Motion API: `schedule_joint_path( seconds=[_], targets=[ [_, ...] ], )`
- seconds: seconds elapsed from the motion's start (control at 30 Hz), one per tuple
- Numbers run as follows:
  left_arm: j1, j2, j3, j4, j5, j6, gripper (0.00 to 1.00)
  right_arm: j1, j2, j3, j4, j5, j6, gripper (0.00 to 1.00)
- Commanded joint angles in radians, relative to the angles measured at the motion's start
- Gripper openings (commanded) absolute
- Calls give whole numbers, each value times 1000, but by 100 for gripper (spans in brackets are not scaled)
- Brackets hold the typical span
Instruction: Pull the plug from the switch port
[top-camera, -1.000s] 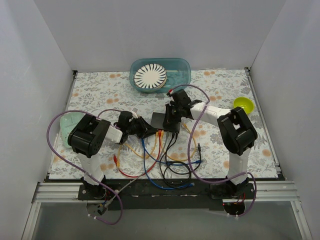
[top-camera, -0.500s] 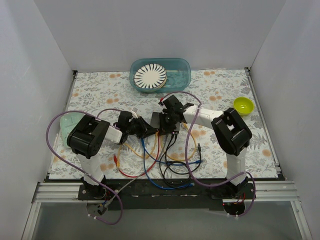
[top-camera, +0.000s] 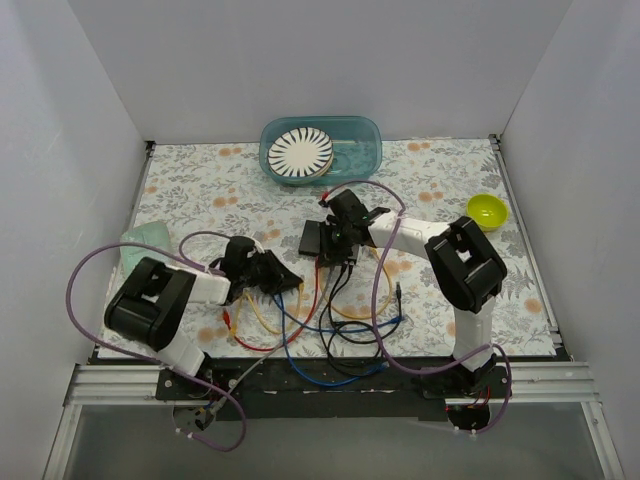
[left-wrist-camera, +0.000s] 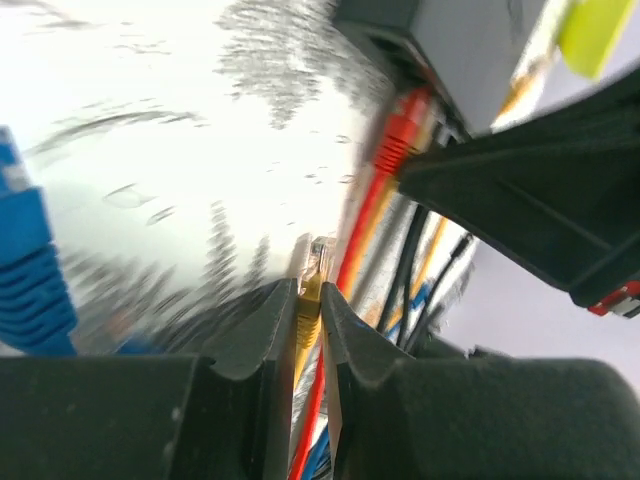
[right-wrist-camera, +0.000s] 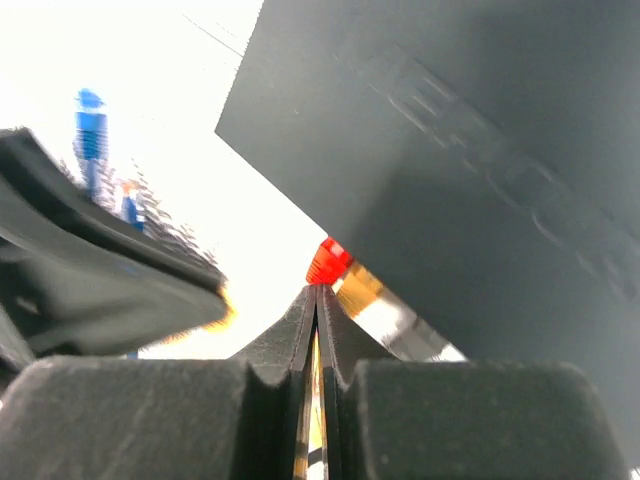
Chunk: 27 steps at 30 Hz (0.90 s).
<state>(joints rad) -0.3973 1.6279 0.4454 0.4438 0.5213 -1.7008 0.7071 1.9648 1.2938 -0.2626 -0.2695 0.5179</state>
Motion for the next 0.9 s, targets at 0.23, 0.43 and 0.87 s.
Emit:
schedule_joint_path(
  seconds=[0.23, 0.43, 0.87],
  targets=[
    [247, -323, 35, -563, -343, -7, 24, -63, -89, 11, 16, 102, -19, 9],
    [249, -318, 42, -345, -118, -13, 38, -142, 26, 74, 10, 23, 25, 9],
    [25, -83, 153, -14, 50, -68, 41, -146, 63, 56, 10, 4, 13, 10]
  ],
)
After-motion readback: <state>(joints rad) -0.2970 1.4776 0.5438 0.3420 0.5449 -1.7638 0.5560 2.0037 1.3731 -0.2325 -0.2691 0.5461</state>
